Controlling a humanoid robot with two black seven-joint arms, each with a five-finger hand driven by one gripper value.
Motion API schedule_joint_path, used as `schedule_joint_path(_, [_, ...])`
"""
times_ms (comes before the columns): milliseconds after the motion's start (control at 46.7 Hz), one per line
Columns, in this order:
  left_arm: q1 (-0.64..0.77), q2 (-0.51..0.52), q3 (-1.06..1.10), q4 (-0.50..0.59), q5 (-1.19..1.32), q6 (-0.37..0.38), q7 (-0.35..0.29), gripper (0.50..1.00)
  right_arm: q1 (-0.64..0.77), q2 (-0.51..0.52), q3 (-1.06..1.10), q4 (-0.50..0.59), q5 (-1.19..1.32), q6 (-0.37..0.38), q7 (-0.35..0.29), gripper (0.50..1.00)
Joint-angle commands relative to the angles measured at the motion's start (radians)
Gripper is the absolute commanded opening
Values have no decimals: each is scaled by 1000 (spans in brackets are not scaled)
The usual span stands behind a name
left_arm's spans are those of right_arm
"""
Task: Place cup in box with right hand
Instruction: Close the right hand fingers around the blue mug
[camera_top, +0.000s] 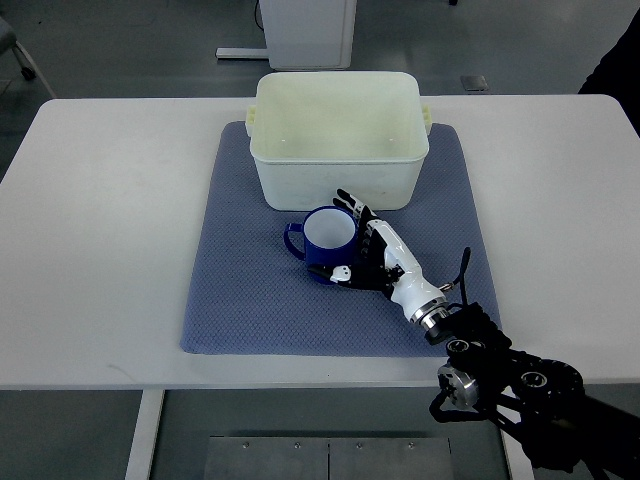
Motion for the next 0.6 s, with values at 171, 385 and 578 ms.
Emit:
schedule_joint_path(171, [0, 0, -1, 0, 0, 0, 0, 1000, -2, 21, 1, -6, 2, -15, 0, 895])
schedule_joint_path(385, [0, 0, 2, 0, 0, 0, 0, 1000, -2, 28, 2, -14, 7, -15, 0, 872])
schedule_joint_path(578, [0, 0, -1, 0, 0, 0, 0, 1000, -2, 33, 4, -22, 11, -18, 0, 822])
